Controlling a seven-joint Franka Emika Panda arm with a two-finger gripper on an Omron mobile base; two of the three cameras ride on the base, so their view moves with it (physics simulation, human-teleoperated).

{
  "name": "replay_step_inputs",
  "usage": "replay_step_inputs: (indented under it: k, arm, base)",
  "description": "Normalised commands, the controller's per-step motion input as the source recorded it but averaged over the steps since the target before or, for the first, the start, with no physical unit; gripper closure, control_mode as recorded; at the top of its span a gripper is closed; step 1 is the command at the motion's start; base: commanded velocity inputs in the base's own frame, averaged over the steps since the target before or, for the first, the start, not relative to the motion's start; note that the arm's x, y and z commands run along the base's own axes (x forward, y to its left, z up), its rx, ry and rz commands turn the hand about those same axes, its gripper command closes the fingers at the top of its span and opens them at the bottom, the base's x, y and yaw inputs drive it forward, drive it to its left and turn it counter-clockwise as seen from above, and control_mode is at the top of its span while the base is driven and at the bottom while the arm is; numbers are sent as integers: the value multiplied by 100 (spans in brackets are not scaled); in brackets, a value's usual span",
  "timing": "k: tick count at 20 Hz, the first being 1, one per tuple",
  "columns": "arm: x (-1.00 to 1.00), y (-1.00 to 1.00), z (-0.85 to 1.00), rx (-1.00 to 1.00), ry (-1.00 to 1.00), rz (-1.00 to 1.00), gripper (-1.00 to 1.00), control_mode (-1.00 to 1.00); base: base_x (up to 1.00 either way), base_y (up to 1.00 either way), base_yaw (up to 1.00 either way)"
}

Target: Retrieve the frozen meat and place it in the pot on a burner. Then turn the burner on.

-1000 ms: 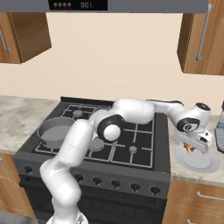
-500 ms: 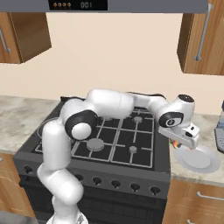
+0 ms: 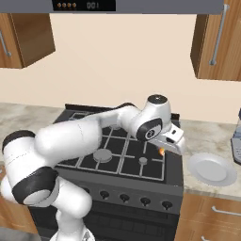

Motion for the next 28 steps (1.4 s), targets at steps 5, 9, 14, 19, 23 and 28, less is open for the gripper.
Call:
replay_step_inputs:
  k: [5, 9, 14, 19, 23, 28]
  arm:
    - [8, 72, 69, 1, 2, -7, 100, -100]
    - [0, 100, 37, 0, 0, 0, 100, -100]
    - [5, 99, 7, 1, 0, 0, 100, -100]
    - [0, 99, 10, 0, 0, 0, 100, -100]
    - [0, 100, 0, 0, 0, 0, 100, -100]
    - [0, 100, 11, 0, 0, 0, 100, -100]
  base:
    - [0, 0, 0]
    - [0, 0, 0]
    - [0, 0, 0]
    - [0, 0, 0]
    - [0, 0, 0]
    - [0, 0, 0]
